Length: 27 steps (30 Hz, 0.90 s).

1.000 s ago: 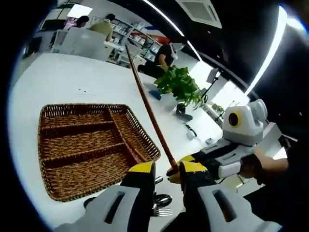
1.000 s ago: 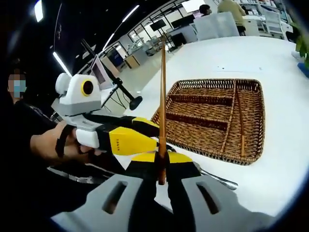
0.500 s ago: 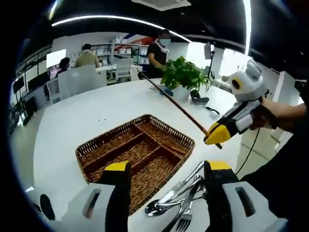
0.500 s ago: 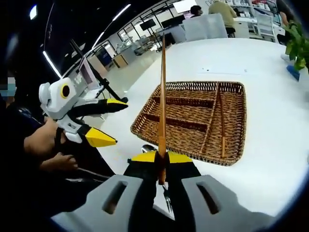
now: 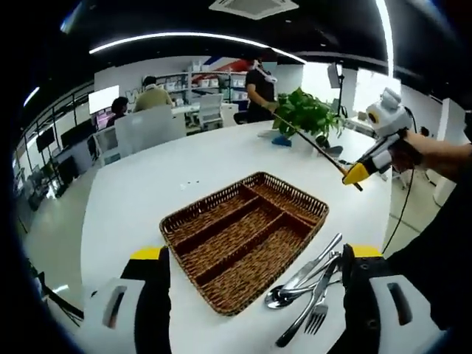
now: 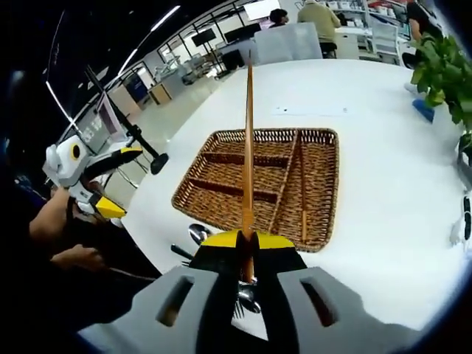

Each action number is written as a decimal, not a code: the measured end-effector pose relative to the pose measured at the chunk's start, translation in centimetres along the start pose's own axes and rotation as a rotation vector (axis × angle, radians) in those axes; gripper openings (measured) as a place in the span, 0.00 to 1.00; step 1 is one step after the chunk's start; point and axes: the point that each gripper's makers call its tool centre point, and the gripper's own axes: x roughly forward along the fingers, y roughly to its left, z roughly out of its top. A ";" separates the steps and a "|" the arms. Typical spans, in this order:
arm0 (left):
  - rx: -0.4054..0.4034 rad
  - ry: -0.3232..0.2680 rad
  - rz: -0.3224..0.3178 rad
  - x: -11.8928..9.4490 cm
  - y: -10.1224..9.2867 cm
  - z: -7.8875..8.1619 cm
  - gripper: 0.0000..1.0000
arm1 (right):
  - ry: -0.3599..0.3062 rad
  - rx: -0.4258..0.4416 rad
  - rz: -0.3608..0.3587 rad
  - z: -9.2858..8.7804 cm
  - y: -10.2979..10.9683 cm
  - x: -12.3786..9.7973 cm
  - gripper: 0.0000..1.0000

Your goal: Arrange the knives, forks, and spoons in their matching storage slots by inserting each utensil handle-first until every utensil is classified and aligned in the correct compartment

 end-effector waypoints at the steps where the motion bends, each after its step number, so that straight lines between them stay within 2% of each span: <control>1: -0.013 -0.003 0.003 -0.3 0.2 0.0 1.00 | 0.007 -0.013 -0.016 0.0 -0.5 -0.1 0.04; 4: -0.026 -0.013 0.014 -0.9 0.7 0.0 1.00 | 0.012 -0.008 -0.059 0.3 -2.0 -0.6 0.04; 6: 0.064 -0.005 0.070 -1.5 1.9 -0.2 1.00 | 0.015 0.012 -0.078 0.5 -2.9 -0.9 0.04; 7: 0.080 0.014 0.073 -1.6 2.0 -0.6 1.00 | 0.015 0.013 -0.084 0.6 -3.2 -1.0 0.04; 11: 0.027 -0.002 0.064 -2.1 2.6 -0.6 1.00 | 0.018 0.013 -0.114 1.2 -4.3 -1.3 0.04; 17: 0.037 -0.012 0.068 -2.5 2.9 -0.4 1.00 | 0.016 0.012 -0.130 2.2 -4.3 -1.2 0.04; 27: 0.035 -0.024 0.080 -2.9 3.1 -0.5 1.00 | 0.040 0.004 -0.142 2.5 -4.5 -0.7 0.04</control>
